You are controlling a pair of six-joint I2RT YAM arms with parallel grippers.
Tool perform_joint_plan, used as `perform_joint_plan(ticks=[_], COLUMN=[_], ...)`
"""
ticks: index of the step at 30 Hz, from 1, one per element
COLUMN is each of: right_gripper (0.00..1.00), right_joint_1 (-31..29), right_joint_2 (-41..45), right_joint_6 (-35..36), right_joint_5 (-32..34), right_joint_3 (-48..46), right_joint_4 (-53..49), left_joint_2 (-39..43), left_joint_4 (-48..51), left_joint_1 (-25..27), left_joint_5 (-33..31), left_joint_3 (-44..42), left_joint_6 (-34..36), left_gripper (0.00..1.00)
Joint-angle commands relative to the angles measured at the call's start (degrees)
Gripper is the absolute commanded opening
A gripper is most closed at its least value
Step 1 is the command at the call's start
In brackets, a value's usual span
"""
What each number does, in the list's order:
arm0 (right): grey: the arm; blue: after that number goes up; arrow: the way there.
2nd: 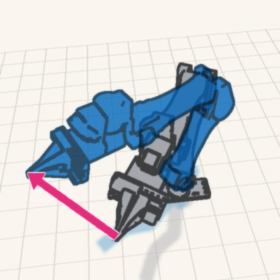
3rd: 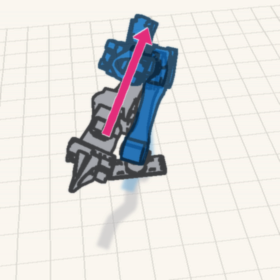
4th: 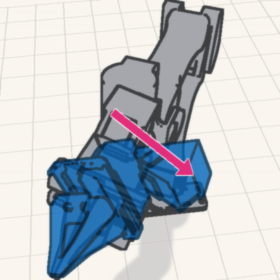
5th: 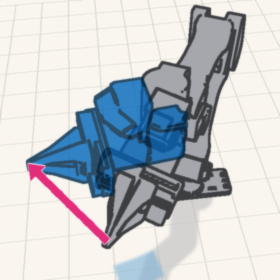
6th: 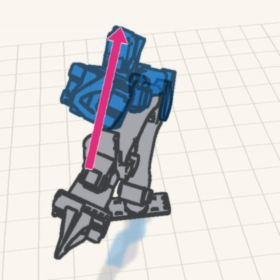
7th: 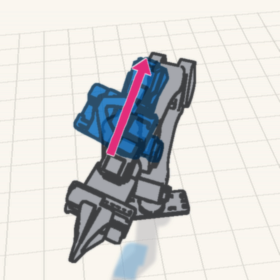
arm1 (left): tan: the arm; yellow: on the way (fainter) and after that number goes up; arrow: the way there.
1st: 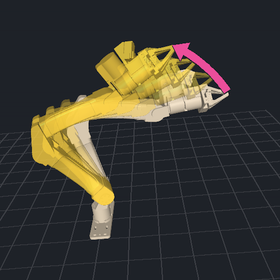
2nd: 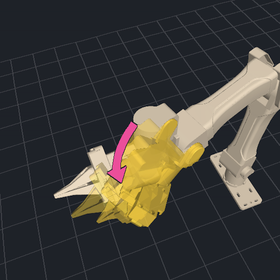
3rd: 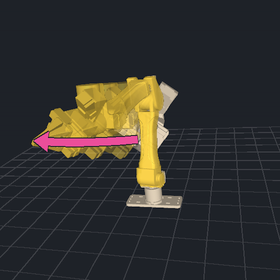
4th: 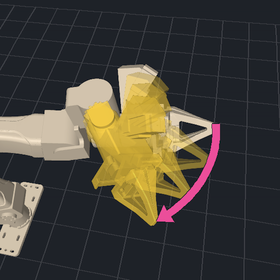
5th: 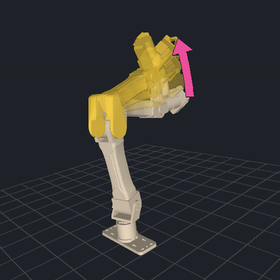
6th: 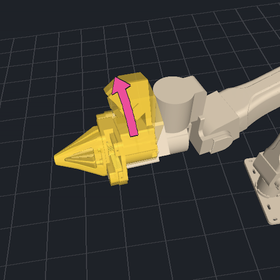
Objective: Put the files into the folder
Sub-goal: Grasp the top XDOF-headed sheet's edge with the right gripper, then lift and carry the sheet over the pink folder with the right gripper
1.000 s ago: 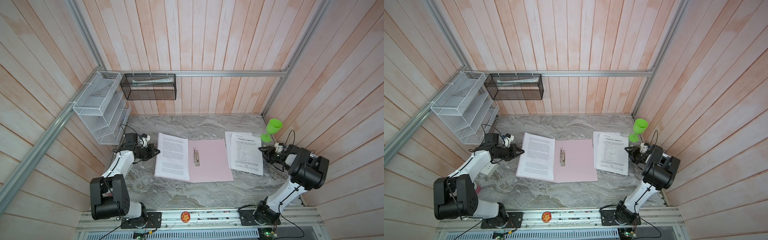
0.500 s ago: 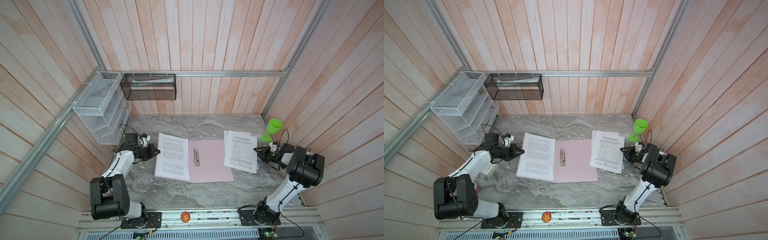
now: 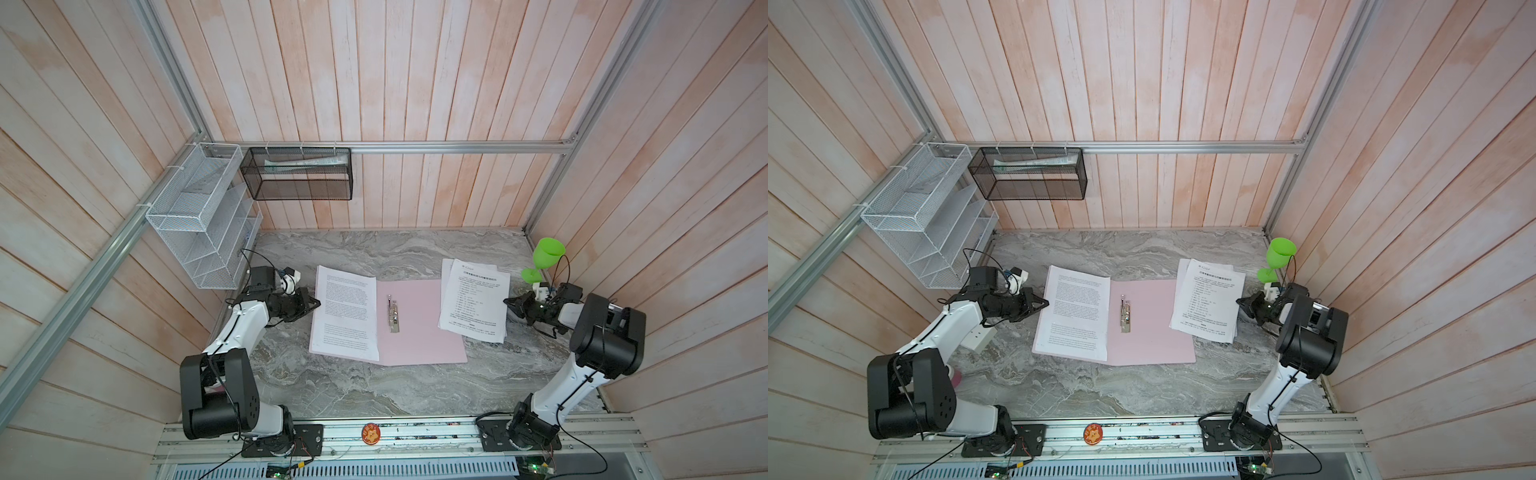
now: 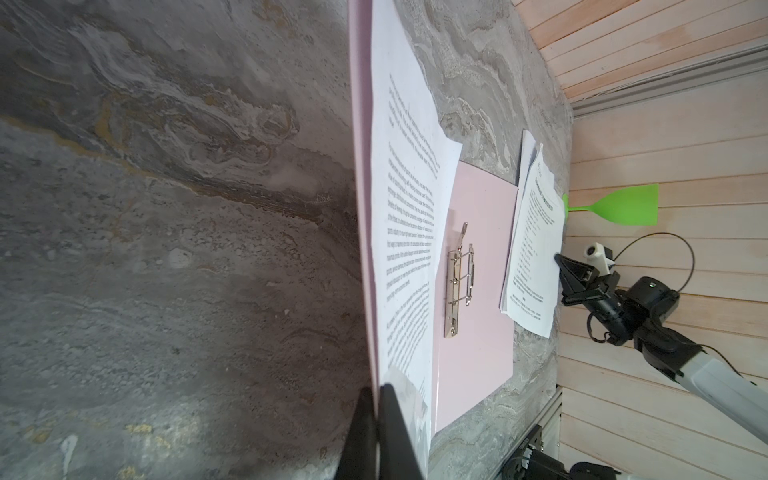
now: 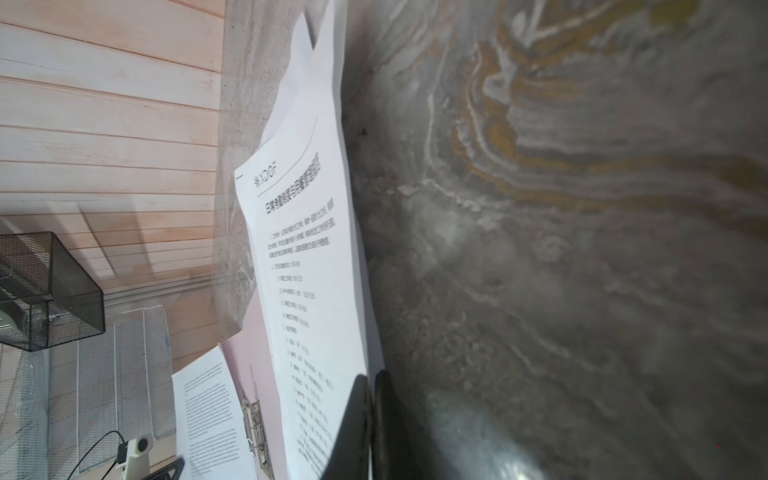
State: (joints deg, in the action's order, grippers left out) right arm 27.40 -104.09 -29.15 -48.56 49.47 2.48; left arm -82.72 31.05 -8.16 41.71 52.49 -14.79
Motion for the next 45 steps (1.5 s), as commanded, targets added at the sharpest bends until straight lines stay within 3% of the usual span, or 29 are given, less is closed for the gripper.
perform_joint_plan(ticks=[1, 3, 7, 12, 14, 16, 20, 27, 32, 39, 40, 45], right_gripper=[0.00, 0.00, 0.00, 0.00, 0.00, 0.00, 0.00, 0.00, 0.00, 0.02, 0.11, 0.27], right_joint_1=[-0.5, -0.8, -3.0, -11.8, -15.9, -19.0, -22.5, -21.8, -21.1, -21.7, -21.8, -22.4], right_joint_2=[7.5, 10.5, 13.3, 14.7, 14.9, 13.9, 11.5, 5.2, -0.9, -8.5, -8.7, -10.0], right_joint_6=[-0.5, -1.1, -7.5, -20.4, -29.2, -32.4, -25.1, -4.9, 7.4, 8.8, 8.4, 7.5], right_joint_5=[4.1, 4.3, -3.3, -9.3, -11.1, -11.6, -10.7, -13.8, -8.6, -12.2, -12.3, -12.6], right_joint_3=[0.4, 0.7, -0.6, -3.0, -4.8, -4.5, -2.2, 3.1, 9.7, 11.6, 11.5, 12.2], right_joint_4=[-3.1, -4.2, 1.4, 13.8, 23.7, 26.2, 17.3, -4.5, -17.4, -14.3, -13.3, -11.2], left_joint_2=[0.2, 0.3, 0.4, 0.8, 1.0, 0.9, 1.3, 1.5, 1.0, 1.0, 0.9, 0.2], left_joint_4=[0.4, 0.6, 0.6, 0.6, 0.2, 0.3, 0.4, 0.7, 0.7, 0.9, 0.9, 0.9], left_joint_1=[-0.2, -0.1, -0.2, -0.2, -0.2, -0.2, -0.2, -0.2, -0.2, -0.2, -0.2, -0.1], left_joint_5=[-0.9, -1.2, -1.3, -1.6, -1.6, -1.5, -1.3, -1.9, -1.6, -1.7, -1.8, -1.6], left_joint_3=[-0.1, 0.1, 0.1, 0.1, -0.1, -0.1, -0.1, 0.1, 0.2, 0.2, 0.1, 0.3], left_joint_6=[0.6, 0.7, 0.8, 0.8, 0.6, 0.6, 0.7, 1.0, 0.9, 1.1, 1.2, 1.1], left_gripper=[0.00, 0.00, 0.00, 0.00, 0.00, 0.00, 0.00, 0.00, 0.00, 0.00, 0.00, 0.00])
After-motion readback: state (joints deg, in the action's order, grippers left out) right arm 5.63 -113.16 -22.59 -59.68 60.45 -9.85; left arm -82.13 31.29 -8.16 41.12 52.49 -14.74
